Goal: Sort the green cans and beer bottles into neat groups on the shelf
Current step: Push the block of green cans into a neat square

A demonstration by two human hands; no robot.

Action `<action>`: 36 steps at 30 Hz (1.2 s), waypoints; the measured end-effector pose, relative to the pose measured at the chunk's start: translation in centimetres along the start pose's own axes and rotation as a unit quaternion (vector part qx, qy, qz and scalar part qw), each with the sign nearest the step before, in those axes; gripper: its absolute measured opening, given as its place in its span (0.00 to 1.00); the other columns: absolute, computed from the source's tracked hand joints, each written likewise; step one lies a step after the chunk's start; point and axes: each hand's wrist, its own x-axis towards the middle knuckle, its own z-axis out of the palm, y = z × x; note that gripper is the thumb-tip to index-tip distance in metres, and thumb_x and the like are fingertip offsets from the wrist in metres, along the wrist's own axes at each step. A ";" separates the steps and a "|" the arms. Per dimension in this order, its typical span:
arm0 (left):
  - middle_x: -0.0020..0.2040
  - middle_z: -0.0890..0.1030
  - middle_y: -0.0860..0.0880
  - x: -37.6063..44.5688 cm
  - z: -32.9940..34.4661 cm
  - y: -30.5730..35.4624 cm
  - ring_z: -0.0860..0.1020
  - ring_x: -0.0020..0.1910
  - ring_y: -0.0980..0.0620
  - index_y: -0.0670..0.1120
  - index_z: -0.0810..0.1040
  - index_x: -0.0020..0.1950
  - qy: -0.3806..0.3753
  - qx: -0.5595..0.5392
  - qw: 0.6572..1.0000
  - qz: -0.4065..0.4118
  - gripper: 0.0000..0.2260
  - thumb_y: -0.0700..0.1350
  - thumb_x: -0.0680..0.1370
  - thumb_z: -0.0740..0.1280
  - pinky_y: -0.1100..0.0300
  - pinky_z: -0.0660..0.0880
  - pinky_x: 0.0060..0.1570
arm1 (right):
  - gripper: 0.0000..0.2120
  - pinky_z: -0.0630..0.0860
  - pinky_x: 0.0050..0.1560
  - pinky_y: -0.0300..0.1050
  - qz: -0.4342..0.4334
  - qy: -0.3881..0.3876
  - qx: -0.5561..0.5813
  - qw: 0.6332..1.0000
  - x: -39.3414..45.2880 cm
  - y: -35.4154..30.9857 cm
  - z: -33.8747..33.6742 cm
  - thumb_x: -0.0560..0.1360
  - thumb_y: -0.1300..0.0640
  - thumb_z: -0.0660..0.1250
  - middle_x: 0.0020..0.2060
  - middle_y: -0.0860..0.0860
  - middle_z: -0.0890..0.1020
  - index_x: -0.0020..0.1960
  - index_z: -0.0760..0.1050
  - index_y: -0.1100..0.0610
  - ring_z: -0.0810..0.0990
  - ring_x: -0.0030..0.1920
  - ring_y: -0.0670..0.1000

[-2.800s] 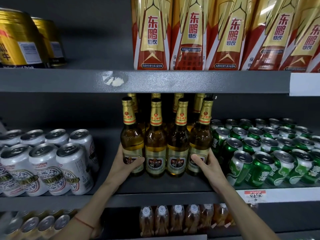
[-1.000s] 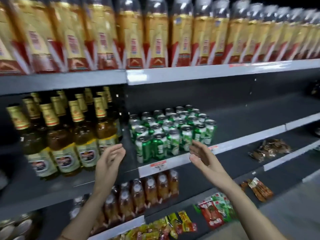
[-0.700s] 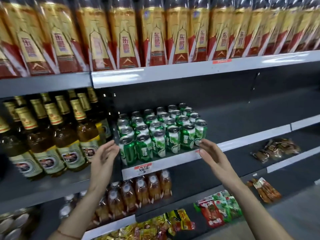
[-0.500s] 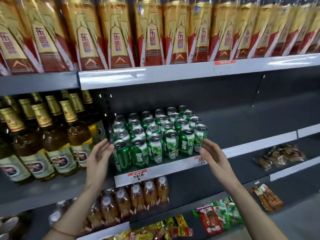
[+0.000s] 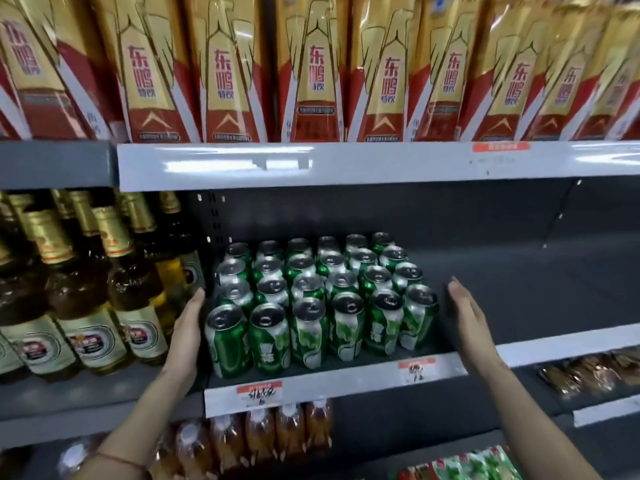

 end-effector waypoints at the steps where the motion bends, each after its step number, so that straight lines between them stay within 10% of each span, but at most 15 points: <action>1: 0.64 0.86 0.50 0.2 0.1 0.0 0.82 0.65 0.46 0.60 0.83 0.65 0.002 -0.001 1.000 -0.003 0.25 0.71 0.73 0.69 0.40 0.73 0.70 | 0.39 0.64 0.74 0.45 0.025 -0.015 0.024 0.999 1.2 0.4 0.1 0.65 0.21 0.68 0.72 0.35 0.74 0.71 0.73 0.36 0.71 0.71 0.37; 9: 0.55 0.88 0.58 0.9 1.5 -0.4 0.87 0.55 0.56 0.68 0.86 0.53 -0.024 -0.042 0.999 -0.024 0.14 0.67 0.80 0.61 0.55 0.83 0.48 | 0.33 0.75 0.67 0.61 0.150 -0.169 0.110 0.968 5.4 0.6 2.0 0.69 0.26 0.68 0.62 0.56 0.85 0.64 0.83 0.47 0.84 0.62 0.58; 17: 0.72 0.80 0.49 2.1 1.1 -1.6 0.77 0.72 0.43 0.58 0.75 0.75 -0.024 -0.086 0.995 -0.042 0.24 0.65 0.81 0.63 0.37 0.68 0.73 | 0.34 0.77 0.64 0.60 0.177 -0.215 0.132 0.951 7.0 1.9 2.0 0.70 0.29 0.70 0.64 0.58 0.84 0.68 0.80 0.50 0.83 0.64 0.59; 36: 0.60 0.87 0.47 2.1 1.7 -1.1 0.87 0.57 0.47 0.58 0.87 0.60 -0.050 -0.106 0.992 -0.055 0.17 0.64 0.80 0.65 0.52 0.84 0.48 | 0.31 0.70 0.72 0.64 0.191 -0.255 0.152 0.936 7.0 1.7 1.8 0.76 0.36 0.68 0.67 0.61 0.80 0.71 0.77 0.55 0.79 0.68 0.62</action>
